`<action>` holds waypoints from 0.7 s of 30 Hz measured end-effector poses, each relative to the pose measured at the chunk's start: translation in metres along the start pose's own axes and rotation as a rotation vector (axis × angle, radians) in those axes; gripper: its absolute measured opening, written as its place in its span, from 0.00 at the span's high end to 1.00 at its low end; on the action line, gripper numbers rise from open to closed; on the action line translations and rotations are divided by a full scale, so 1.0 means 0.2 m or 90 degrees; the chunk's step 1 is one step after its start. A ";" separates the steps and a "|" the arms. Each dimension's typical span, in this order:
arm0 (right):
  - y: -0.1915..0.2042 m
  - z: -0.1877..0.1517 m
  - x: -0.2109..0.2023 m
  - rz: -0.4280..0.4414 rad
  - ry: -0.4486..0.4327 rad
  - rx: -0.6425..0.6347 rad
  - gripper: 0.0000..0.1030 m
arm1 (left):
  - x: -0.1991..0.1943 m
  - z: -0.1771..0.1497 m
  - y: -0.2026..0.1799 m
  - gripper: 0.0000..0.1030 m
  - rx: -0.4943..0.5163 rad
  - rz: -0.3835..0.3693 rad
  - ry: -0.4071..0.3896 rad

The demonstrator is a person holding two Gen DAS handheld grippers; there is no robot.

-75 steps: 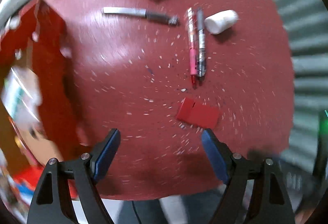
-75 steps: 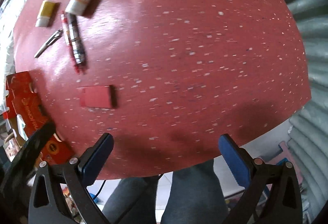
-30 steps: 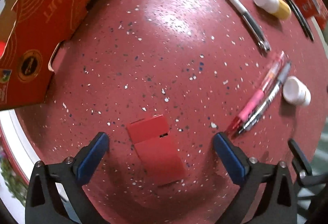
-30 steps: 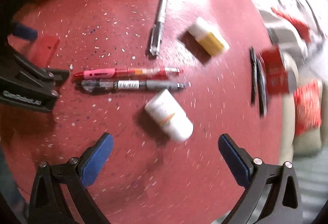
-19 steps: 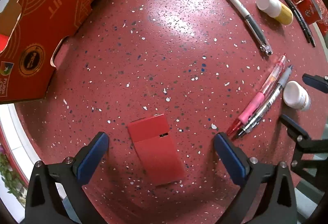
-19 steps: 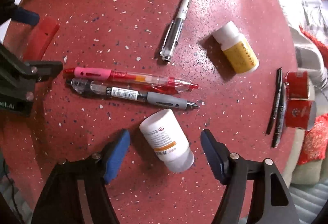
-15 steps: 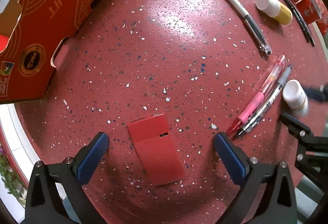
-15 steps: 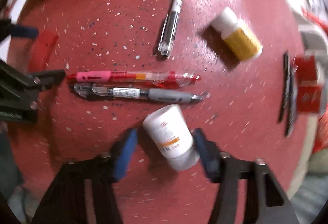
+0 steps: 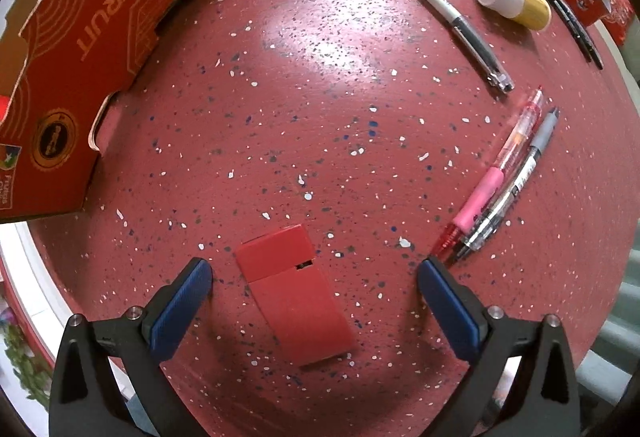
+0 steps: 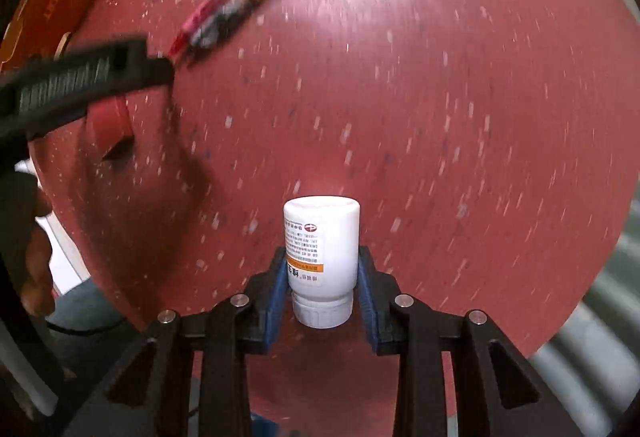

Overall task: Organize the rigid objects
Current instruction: 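Close right tool on the white pill bottle while left tool grasps the red envelope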

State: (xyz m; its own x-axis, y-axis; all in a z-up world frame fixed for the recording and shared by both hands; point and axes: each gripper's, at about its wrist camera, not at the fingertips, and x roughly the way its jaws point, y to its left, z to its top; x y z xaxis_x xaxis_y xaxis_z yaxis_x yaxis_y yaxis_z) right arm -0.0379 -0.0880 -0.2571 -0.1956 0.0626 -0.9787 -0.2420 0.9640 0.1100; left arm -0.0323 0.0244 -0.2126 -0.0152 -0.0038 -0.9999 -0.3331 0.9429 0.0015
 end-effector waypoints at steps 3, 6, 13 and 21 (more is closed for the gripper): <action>0.02 -0.06 0.01 0.007 0.000 0.033 0.67 | -0.01 0.01 -0.02 0.05 0.028 -0.001 0.016; 0.04 -0.12 0.02 0.010 -0.002 0.057 0.67 | -0.05 0.02 -0.05 0.26 0.085 -0.003 0.028; -0.04 -0.09 -0.03 0.028 -0.016 0.109 0.67 | -0.09 0.04 -0.01 0.63 0.206 -0.019 0.073; -0.08 -0.15 -0.24 0.058 -0.037 0.167 0.67 | -0.28 -0.02 -0.06 0.63 0.332 0.001 0.046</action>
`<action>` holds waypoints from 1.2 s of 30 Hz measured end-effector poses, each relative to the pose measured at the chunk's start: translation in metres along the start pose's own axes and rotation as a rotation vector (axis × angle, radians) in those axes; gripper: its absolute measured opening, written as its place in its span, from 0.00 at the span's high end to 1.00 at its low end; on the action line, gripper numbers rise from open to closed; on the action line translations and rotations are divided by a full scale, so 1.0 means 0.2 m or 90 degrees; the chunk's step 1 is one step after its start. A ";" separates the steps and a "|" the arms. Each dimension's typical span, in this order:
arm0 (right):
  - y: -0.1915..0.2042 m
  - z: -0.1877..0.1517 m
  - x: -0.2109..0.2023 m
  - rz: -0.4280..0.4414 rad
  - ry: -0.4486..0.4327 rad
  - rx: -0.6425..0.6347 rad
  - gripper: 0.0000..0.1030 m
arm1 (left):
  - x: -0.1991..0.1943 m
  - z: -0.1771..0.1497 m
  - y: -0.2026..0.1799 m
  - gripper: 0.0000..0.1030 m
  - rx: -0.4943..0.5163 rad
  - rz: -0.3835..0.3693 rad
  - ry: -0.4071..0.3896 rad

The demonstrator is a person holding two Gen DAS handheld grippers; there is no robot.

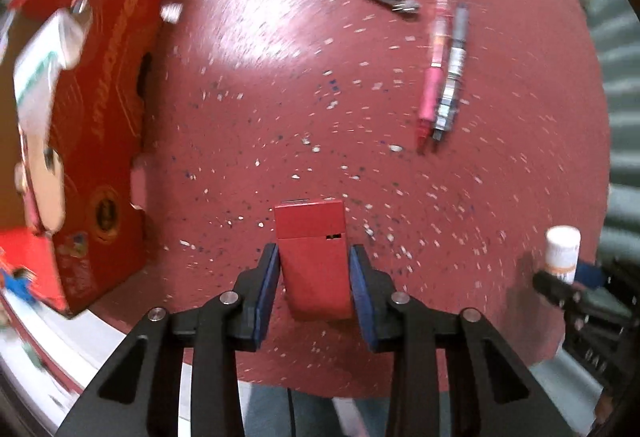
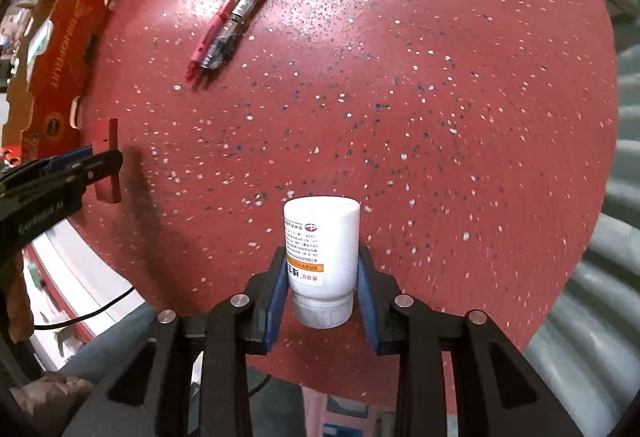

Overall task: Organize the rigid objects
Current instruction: 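Close right tool on the white pill bottle while left tool grasps the red envelope, then lift the red envelope and white bottle toward the cardboard box with both tools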

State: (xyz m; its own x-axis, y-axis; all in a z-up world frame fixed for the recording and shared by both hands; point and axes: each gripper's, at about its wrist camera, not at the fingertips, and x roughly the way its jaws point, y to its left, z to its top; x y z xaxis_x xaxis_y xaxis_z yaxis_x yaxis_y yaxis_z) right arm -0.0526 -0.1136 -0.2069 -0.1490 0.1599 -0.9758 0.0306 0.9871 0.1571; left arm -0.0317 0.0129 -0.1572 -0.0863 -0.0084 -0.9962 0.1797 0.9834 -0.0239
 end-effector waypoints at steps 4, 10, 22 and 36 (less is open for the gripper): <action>0.03 -0.03 -0.09 -0.009 -0.026 0.016 0.67 | -0.13 0.00 -0.07 0.65 0.049 -0.002 -0.020; 0.02 -0.09 -0.29 -0.008 -0.067 0.029 0.67 | -0.30 0.02 -0.08 0.68 0.106 0.014 -0.061; -0.04 -0.20 -0.29 -0.008 -0.071 0.077 0.67 | -0.11 0.06 0.05 0.24 0.062 0.065 -0.095; -0.22 -0.42 -0.36 -0.041 -0.059 0.107 0.67 | 0.17 0.08 0.00 0.37 0.146 0.012 -0.037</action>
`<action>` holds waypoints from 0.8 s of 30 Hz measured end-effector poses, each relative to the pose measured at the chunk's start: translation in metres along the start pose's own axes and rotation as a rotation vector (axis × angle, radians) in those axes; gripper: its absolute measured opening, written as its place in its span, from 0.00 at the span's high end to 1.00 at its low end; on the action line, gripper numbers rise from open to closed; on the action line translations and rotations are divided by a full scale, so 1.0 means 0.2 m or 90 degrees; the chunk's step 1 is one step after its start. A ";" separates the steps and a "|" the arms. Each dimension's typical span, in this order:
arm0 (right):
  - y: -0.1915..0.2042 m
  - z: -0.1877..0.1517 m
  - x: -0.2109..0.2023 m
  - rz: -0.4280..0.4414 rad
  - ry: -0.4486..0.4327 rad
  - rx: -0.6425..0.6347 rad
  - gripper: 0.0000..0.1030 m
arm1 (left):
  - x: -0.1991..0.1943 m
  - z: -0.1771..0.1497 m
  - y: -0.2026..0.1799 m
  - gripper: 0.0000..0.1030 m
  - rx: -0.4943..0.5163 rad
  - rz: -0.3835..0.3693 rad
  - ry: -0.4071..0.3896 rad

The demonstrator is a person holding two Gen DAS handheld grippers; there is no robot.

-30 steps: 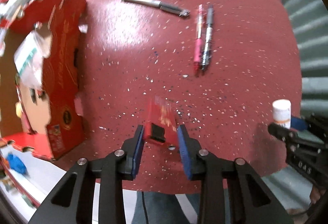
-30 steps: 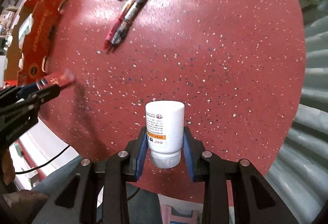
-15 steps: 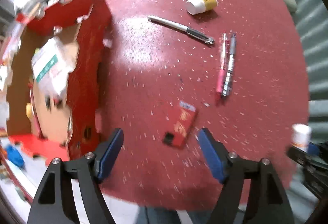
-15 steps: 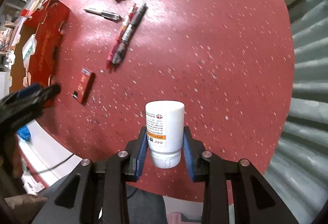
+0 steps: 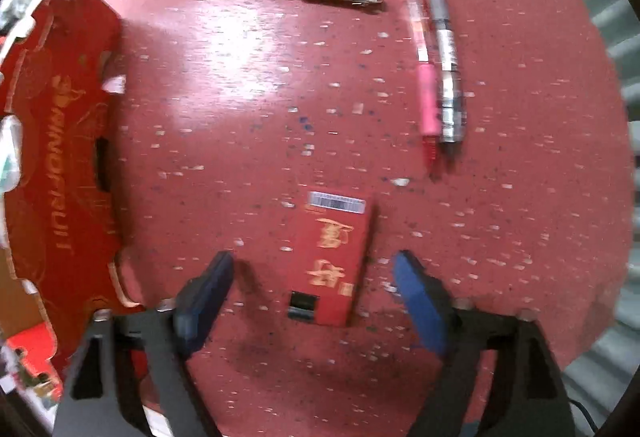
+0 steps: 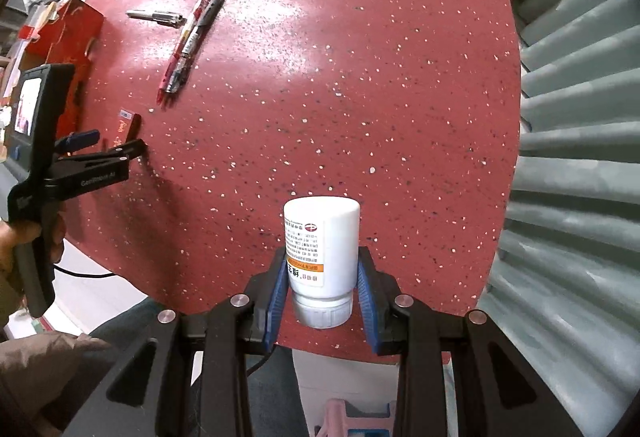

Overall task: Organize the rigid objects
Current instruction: 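Lift the red envelope and white bottle toward the cardboard box with both tools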

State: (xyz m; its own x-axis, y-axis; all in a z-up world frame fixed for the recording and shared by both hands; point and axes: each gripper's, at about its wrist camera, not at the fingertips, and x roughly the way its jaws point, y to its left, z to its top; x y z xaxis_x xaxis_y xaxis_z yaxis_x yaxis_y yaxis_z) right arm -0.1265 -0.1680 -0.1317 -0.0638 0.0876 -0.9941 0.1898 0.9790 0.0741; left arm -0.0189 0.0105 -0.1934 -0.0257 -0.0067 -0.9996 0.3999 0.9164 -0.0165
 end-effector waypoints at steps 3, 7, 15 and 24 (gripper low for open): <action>0.04 0.03 -0.01 0.004 -0.007 -0.014 0.67 | -0.02 -0.01 -0.01 0.65 0.035 0.001 0.024; 0.10 0.08 -0.03 0.014 -0.022 -0.036 0.67 | -0.13 -0.06 0.00 0.65 0.011 -0.006 0.011; 0.23 0.18 -0.06 0.044 -0.046 -0.071 0.67 | -0.50 -0.13 0.01 0.64 0.000 -0.012 -0.064; 0.44 0.27 -0.13 0.073 -0.073 -0.142 0.67 | -0.75 -0.18 0.19 0.64 -0.075 0.026 -0.123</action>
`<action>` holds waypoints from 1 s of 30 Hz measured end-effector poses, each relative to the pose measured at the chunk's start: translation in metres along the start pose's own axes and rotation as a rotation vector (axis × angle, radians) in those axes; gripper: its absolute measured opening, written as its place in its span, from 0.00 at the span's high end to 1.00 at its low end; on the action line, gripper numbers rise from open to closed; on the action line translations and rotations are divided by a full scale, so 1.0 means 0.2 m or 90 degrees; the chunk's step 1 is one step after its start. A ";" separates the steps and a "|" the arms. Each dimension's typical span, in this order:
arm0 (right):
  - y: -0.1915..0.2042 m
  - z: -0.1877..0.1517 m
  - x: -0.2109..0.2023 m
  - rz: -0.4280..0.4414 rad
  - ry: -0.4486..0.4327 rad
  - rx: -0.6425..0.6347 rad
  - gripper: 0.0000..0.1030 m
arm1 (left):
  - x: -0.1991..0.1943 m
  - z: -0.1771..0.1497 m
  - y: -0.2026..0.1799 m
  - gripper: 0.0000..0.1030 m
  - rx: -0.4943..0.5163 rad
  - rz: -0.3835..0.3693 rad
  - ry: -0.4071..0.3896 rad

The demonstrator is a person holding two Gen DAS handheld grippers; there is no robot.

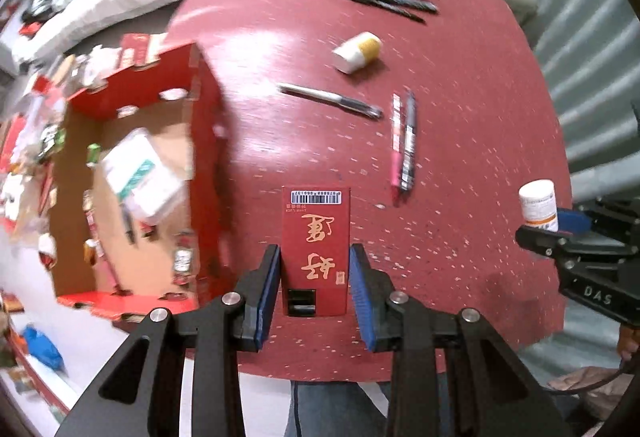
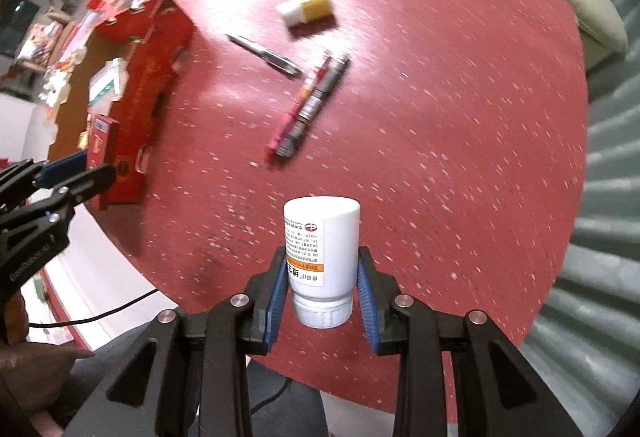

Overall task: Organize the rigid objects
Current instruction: 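Lift the red envelope and white bottle toward the cardboard box with both tools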

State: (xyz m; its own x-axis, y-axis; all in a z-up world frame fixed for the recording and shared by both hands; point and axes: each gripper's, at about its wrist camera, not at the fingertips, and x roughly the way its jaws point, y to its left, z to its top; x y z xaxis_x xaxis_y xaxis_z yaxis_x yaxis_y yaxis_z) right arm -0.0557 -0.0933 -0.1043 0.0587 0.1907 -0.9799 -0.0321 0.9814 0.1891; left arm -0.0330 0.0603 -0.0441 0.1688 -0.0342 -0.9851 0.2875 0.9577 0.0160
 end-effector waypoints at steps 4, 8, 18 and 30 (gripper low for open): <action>0.08 0.05 0.00 0.009 -0.008 -0.024 0.67 | -0.07 -0.03 0.11 0.64 -0.035 0.021 -0.020; 0.13 0.06 -0.01 0.015 -0.019 -0.025 0.67 | -0.13 -0.05 0.19 0.64 -0.050 0.039 -0.038; 0.21 0.11 -0.03 -0.014 -0.036 0.007 0.67 | -0.16 -0.02 0.42 0.64 -0.071 0.024 -0.067; 0.54 0.24 -0.02 -0.013 -0.057 0.081 0.67 | -0.08 0.01 0.79 0.64 -0.038 -0.004 -0.061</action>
State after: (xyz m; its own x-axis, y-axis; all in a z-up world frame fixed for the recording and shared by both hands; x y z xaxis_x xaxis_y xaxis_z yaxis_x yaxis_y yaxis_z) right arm -0.0122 0.0124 -0.0778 0.1465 0.1661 -0.9752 0.0962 0.9787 0.1812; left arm 0.0115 0.2126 -0.0248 0.2568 -0.0648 -0.9643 0.2332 0.9724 -0.0033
